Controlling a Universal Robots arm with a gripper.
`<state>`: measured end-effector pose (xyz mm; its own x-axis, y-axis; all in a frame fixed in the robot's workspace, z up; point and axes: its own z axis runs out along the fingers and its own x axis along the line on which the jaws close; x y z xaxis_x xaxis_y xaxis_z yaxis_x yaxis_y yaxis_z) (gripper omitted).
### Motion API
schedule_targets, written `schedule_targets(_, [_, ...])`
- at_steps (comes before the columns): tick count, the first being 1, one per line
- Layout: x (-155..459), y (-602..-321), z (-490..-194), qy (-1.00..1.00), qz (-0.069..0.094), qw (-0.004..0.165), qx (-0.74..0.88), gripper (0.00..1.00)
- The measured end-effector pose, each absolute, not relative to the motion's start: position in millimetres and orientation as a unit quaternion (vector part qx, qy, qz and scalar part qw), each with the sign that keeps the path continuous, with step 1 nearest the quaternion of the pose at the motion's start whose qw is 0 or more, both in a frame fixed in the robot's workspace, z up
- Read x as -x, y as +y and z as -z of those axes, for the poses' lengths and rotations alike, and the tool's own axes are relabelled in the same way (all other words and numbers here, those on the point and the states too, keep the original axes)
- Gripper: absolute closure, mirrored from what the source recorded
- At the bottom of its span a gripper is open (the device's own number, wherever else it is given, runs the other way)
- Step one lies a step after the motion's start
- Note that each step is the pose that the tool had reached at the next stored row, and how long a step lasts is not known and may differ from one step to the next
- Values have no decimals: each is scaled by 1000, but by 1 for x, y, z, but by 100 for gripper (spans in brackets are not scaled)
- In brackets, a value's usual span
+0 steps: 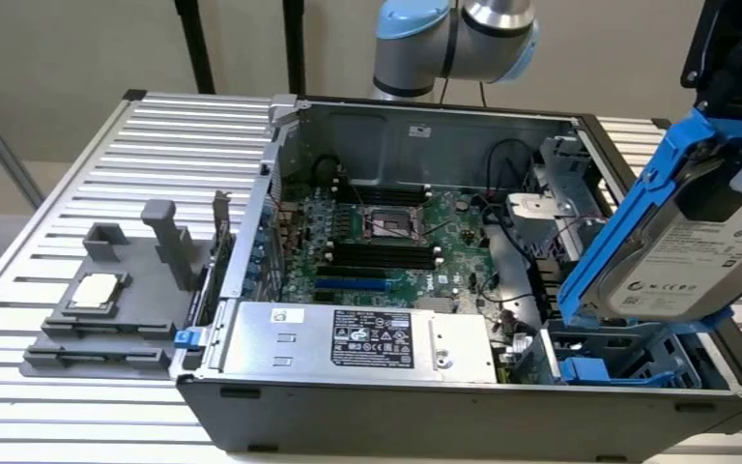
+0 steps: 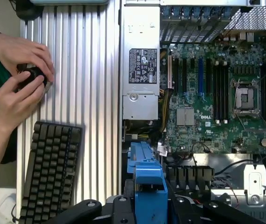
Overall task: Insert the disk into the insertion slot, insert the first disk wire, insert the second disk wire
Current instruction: 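Insert the disk into the insertion slot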
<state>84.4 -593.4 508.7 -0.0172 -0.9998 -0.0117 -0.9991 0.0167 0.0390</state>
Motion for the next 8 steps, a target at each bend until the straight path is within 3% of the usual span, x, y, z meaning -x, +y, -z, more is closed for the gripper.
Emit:
schedule_targets(3, [-87,-593,-508,-712,26,1,-702,67])
schedule_targets(8, [-97,-593,-502,-712,27,1,-702,67])
